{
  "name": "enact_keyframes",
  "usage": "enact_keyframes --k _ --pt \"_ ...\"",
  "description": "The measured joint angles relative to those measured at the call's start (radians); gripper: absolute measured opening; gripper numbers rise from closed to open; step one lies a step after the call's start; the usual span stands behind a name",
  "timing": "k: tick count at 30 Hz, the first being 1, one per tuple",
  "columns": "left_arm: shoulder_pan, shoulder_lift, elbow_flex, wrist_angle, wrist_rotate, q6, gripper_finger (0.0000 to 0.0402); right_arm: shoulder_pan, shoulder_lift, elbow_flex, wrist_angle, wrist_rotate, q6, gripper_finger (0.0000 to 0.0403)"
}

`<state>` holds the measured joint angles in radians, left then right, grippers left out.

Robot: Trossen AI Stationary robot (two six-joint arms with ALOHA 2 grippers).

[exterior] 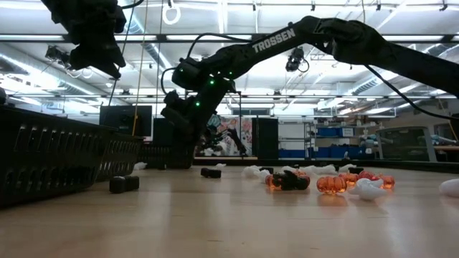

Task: Sort Halloween decoration
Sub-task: Put the orange pumpkin toy into the top black bin, then put the white toy into the middle black bin

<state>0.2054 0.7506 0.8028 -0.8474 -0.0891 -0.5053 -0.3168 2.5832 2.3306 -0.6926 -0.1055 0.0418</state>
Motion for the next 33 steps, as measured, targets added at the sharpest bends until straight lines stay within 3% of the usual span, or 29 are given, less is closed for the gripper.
enact_keyframes --k 12,15,20,27,33 --pt "0.0 0.0 0.0 0.001 0.0 0.0 0.0199 -0.021 0.0 0.01 -0.007 -0.035 0.003 0.0159" --pt "0.0 0.0 0.0 0.001 0.0 0.0 0.0199 -0.029 -0.014 0.023 0.012 -0.064 0.012 0.0161" --pt "0.0 0.0 0.0 0.002 0.0 0.0 0.0199 -0.034 -0.096 0.026 0.013 0.002 -0.014 0.016" --pt "0.0 0.002 0.0 0.002 -0.001 0.002 0.0199 -0.037 -0.196 0.022 -0.196 0.034 -0.013 0.0158" --pt "0.0 0.002 0.0 0.002 -0.003 -0.004 0.0199 0.02 -0.241 -0.095 -0.206 0.035 -0.014 0.0157"
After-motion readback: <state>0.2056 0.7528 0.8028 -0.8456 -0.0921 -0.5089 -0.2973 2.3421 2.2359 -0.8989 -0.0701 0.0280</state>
